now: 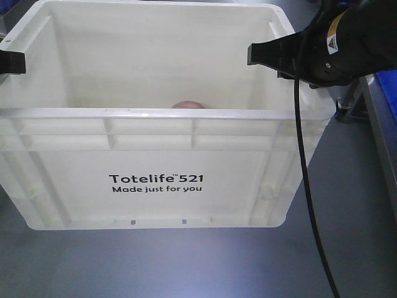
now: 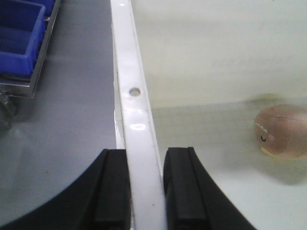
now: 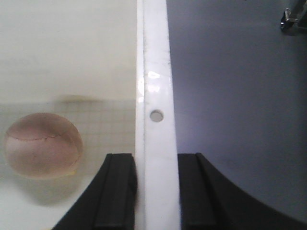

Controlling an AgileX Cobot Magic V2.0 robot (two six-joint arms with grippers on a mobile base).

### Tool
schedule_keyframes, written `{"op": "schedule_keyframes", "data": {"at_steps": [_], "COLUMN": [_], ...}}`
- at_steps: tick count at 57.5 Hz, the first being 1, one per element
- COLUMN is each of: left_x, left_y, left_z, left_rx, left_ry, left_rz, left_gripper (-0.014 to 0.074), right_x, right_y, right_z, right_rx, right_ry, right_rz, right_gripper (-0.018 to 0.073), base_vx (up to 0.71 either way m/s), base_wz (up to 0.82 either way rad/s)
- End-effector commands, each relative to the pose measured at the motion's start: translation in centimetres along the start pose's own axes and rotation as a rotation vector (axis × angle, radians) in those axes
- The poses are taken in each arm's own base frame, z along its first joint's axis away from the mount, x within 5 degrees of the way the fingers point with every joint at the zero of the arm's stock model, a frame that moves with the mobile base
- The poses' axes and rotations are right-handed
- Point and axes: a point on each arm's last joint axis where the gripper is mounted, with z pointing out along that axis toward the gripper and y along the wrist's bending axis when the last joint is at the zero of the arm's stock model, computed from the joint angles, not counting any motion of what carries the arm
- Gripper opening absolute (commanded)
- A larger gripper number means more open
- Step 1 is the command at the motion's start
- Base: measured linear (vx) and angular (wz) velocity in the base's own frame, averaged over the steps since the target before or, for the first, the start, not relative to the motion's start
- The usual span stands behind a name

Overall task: Place moving items into box and shelve
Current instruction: 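Hold the tote rims with both grippers while the base turns along the shelving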

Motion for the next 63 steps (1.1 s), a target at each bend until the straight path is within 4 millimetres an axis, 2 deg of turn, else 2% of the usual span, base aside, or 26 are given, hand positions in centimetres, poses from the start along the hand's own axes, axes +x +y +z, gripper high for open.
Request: {"op": "schedule_keyframes", "data": {"at_steps": [1,63], "left_x": [-2.31,-2.33], "left_y": [-0.47,-0.48], "left_z": [-2.3,-2.19], "left_rx": [0.046,0.046], "left_ry": [-0.22,-0.218], "left_rz": [0.019,0.019], "left_gripper": [0.0129,0.0129], "right_x": [-2.34,-2.34], "right_y": [-0.59,-0.59], "right_z": [-2.5,-2.5], "right_rx": [-0.03,-0.03], "right_ry": [-0.198,-0.199], "right_rz": [-0.03,-0.03], "right_gripper": [0.0127,0.0127], "base_vx": [0.19,0.24], "base_wz": [-0.33,-0.22]}}
